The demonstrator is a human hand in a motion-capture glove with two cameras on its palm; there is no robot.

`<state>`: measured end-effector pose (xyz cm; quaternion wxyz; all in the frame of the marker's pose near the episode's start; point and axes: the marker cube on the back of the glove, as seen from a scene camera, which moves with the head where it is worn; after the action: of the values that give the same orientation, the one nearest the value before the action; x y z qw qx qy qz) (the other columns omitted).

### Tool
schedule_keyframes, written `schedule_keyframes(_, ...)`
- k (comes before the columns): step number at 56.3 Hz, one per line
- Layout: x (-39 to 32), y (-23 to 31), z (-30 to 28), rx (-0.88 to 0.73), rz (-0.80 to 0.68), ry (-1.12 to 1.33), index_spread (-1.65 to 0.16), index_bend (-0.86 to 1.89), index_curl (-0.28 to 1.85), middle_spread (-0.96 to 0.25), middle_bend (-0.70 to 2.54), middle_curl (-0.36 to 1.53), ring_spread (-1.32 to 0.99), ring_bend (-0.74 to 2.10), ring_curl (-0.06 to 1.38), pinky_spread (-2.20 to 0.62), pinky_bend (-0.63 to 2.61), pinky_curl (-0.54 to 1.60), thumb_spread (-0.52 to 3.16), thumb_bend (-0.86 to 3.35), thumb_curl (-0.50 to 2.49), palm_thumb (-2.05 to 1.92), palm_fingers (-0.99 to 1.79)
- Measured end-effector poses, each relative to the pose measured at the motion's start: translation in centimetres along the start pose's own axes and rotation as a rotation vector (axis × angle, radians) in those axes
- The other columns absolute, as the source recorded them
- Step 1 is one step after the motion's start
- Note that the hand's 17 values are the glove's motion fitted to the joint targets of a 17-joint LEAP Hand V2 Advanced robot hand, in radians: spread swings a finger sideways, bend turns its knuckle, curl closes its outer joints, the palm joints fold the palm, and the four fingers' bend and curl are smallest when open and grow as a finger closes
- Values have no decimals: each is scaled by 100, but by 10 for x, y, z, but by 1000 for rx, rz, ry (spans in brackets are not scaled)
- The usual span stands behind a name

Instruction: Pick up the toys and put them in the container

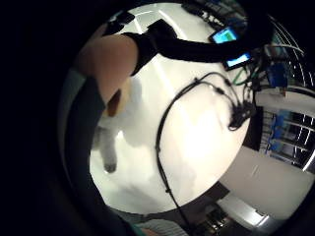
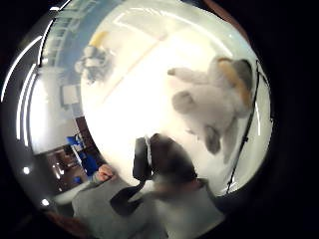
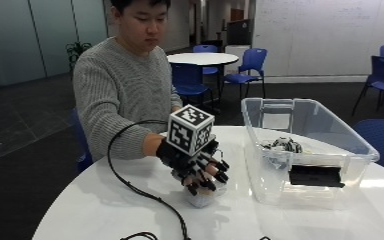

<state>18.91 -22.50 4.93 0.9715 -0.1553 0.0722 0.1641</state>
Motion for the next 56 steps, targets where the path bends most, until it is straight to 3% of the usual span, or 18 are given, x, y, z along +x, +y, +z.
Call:
schedule_keyframes(21,-3,-13,46,-36,58,38,-39,23,32,-17,10,30,-6,28,30,3,117,39,126,0,29,6,0)
schedule_keyframes(32,-6,-13,48,20,58,73,-43,54,43,-18,12,24,-6,33,30,0,113,37,130,2,34,17,14)
schedule_keyframes(41,-7,-24,47,155,63,59,-40,44,43,-25,38,33,-27,65,37,-25,109,33,127,16,47,47,79)
schedule_keyframes(56,-5,-30,42,171,32,42,-31,71,65,-31,65,51,-49,74,49,-36,106,40,92,16,67,61,97)
